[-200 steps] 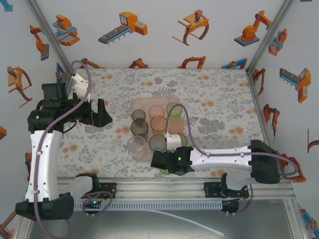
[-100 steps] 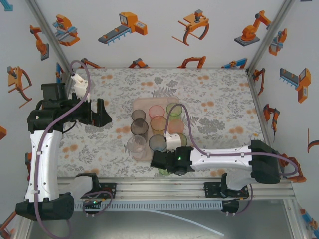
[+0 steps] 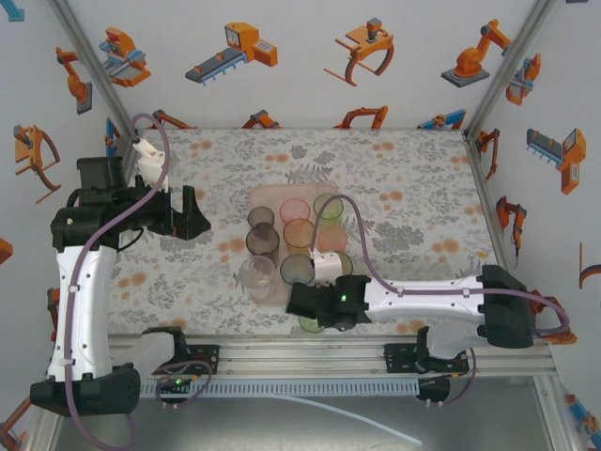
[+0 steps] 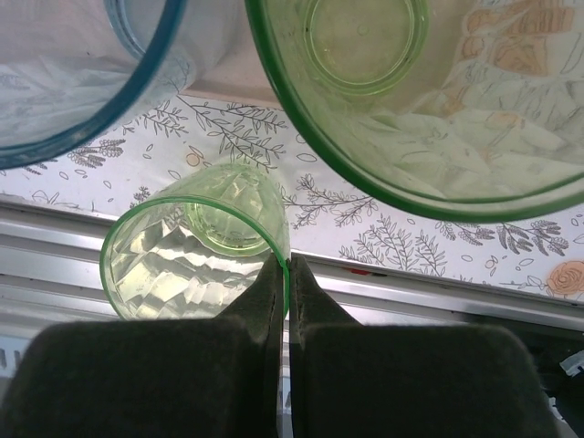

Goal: Place the glasses into the tray

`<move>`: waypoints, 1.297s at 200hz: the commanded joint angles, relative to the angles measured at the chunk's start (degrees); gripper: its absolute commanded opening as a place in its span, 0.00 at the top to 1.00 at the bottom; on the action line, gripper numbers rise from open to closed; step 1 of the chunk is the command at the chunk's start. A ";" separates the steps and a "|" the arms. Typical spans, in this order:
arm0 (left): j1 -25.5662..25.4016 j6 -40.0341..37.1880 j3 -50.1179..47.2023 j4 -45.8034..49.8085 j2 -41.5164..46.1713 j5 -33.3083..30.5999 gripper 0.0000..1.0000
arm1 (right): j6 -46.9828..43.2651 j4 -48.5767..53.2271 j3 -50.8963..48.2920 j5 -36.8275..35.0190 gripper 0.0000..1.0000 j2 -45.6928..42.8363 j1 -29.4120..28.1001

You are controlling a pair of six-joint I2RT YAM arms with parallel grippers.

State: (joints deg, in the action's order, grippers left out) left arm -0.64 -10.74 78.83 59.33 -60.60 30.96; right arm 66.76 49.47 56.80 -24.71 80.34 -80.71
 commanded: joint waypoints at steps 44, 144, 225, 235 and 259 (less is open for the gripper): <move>0.63 1.09 0.45 -0.41 0.57 1.36 0.03 | -3.58 2.59 4.75 1.46 1.00 -1.22 0.18; 1.24 1.24 0.54 -0.49 0.89 0.98 0.03 | -18.82 11.88 26.22 9.11 1.00 1.31 0.14; 1.76 1.16 1.57 -0.49 1.24 1.38 0.03 | -27.97 16.01 47.06 15.76 1.00 3.08 14.08; 1.76 1.15 1.88 -0.47 1.10 1.38 0.03 | -29.55 17.02 49.95 15.91 1.00 4.20 16.24; 1.79 1.00 2.62 -0.32 0.62 1.11 0.03 | -33.31 18.03 55.65 16.32 1.00 7.37 21.10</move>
State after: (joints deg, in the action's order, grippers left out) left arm 0.82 -10.33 79.11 59.18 -59.96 31.11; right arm 39.11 64.99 107.46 -9.78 84.90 -63.09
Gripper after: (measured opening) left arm 0.971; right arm 0.006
